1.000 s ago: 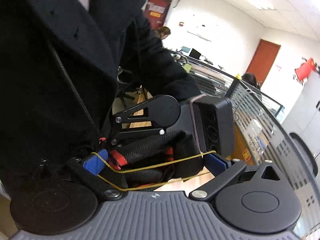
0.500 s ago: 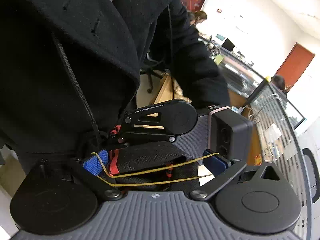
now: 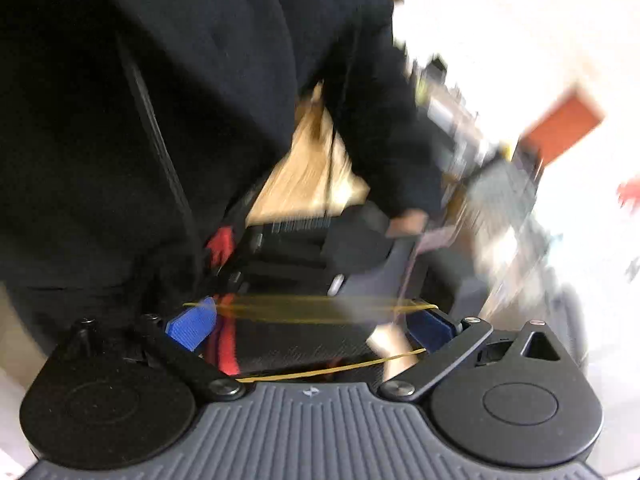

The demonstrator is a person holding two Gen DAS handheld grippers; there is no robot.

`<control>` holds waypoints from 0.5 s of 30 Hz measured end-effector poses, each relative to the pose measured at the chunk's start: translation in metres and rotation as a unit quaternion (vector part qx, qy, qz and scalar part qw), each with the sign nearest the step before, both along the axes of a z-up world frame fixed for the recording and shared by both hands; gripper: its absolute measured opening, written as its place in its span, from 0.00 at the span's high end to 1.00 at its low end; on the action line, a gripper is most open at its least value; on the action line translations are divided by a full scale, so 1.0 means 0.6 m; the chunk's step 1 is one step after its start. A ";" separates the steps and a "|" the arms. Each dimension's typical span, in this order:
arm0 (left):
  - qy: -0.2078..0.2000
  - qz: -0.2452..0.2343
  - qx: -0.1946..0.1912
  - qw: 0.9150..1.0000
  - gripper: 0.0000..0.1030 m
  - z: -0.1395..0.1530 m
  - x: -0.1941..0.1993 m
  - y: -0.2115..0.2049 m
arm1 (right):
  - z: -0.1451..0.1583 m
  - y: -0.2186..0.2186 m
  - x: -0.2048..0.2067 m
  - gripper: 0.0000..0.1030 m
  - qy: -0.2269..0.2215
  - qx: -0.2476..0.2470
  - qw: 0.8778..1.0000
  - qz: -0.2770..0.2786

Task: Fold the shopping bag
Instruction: 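Stretch the yellow band over the bundle end with the right gripper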

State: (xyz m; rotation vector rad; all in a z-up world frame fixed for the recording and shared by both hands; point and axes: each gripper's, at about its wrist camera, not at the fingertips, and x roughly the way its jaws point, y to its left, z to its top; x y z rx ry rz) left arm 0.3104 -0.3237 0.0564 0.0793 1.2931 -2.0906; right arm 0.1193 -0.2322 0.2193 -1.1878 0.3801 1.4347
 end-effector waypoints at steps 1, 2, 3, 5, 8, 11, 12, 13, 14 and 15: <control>0.002 -0.001 -0.003 1.000 0.60 0.000 0.001 0.000 | -0.004 0.010 -0.003 0.01 0.004 -0.006 1.000 -0.009; 0.001 -0.003 -0.005 1.000 0.60 0.001 0.002 -0.001 | -0.005 0.015 -0.005 0.01 0.008 -0.009 1.000 -0.018; -0.001 -0.004 -0.006 1.000 0.60 0.002 0.003 -0.002 | -0.002 0.015 -0.006 0.01 0.012 -0.010 0.999 -0.028; -0.005 -0.009 -0.011 1.000 0.60 0.005 0.004 -0.004 | 0.003 0.019 -0.009 0.01 0.018 -0.028 0.998 -0.049; -0.014 -0.018 -0.027 0.999 0.60 0.014 0.002 -0.003 | 0.012 0.019 -0.005 0.01 0.035 -0.046 0.996 -0.061; -0.022 -0.023 -0.036 0.999 0.60 0.018 0.002 -0.001 | 0.014 -0.002 0.013 0.00 0.083 -0.032 0.994 -0.066; -0.024 -0.023 -0.038 0.999 0.60 0.018 0.002 0.000 | 0.012 -0.009 0.025 0.00 0.107 -0.024 0.991 -0.075; -0.022 -0.026 -0.043 0.999 0.60 0.019 0.002 0.002 | 0.008 -0.013 0.035 0.00 0.121 -0.025 0.989 -0.083; -0.015 -0.032 -0.048 0.998 0.60 0.020 0.002 0.003 | 0.003 -0.015 0.042 0.00 0.133 -0.030 0.987 -0.090; -0.009 -0.038 -0.054 0.998 0.60 0.021 0.001 0.005 | -0.002 -0.018 0.050 0.00 0.145 -0.035 0.984 -0.096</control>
